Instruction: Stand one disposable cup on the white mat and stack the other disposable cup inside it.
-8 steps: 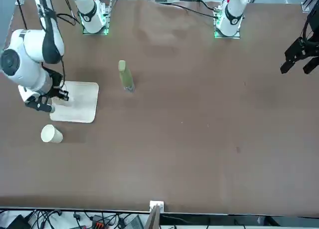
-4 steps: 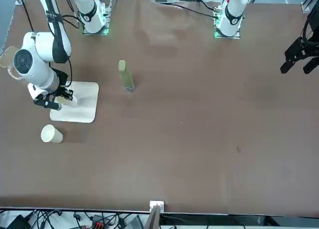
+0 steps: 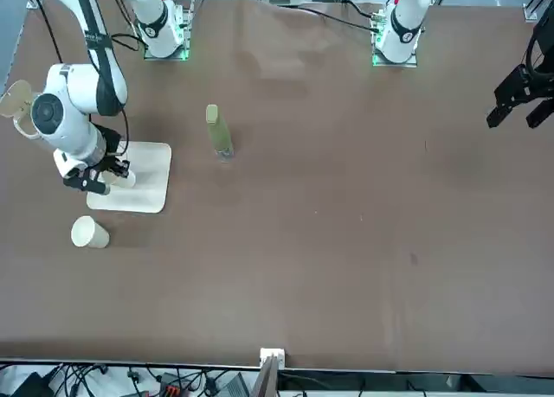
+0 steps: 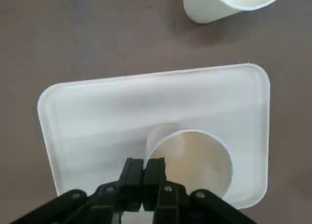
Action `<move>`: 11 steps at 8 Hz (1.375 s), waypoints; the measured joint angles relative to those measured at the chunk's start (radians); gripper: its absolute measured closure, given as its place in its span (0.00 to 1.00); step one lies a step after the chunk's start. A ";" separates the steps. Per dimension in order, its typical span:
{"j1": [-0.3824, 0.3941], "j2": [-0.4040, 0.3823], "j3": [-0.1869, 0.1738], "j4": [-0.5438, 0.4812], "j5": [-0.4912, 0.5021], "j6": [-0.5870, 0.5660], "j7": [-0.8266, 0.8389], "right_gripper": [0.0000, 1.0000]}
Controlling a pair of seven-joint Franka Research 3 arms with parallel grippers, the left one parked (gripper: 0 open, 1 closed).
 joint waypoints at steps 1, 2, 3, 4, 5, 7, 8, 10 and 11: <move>-0.002 0.002 0.000 -0.004 -0.013 0.000 0.000 0.96; -0.004 0.003 0.000 -0.007 -0.017 -0.001 0.000 0.94; -0.005 0.004 0.000 -0.008 -0.019 -0.004 0.000 0.91; -0.006 0.005 -0.001 -0.009 -0.019 -0.005 0.000 0.81; -0.006 0.005 -0.001 -0.008 -0.020 -0.005 -0.001 0.63; -0.005 -0.001 0.000 0.021 -0.029 -0.055 -0.012 0.25; -0.005 -0.008 0.000 0.077 -0.032 -0.141 -0.026 0.07; -0.011 -0.019 -0.002 0.230 -0.033 -0.285 -0.085 0.00; -0.027 -0.016 -0.003 0.292 -0.033 -0.307 -0.124 0.00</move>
